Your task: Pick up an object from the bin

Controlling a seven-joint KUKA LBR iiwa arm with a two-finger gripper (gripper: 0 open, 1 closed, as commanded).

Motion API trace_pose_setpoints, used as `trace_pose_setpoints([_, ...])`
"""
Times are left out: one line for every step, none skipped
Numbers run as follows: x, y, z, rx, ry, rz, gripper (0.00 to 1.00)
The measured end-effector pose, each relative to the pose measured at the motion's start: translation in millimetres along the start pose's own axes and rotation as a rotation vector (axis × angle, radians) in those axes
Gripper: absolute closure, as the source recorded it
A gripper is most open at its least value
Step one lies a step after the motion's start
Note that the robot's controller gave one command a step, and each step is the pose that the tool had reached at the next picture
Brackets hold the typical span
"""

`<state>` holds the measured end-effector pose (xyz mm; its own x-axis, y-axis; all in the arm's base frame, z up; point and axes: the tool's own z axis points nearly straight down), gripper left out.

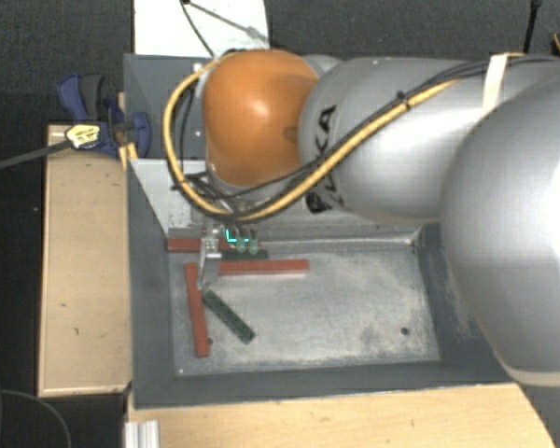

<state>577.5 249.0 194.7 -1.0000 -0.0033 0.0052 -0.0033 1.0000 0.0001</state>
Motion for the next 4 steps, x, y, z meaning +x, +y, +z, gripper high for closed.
trace_pose_setpoints([80.4, -21, 129, 0.002, 0.002, 0.087, 0.0])
trace_pose_setpoints([97.7, -37, 95, -0.001, -0.003, 0.683, 0.0])
trace_pose_setpoints([90.4, -52, 95, -0.003, -0.006, 0.794, 0.0])
trace_pose_setpoints([89.5, -66, 126, 0.0, -0.001, 0.92, 0.0])
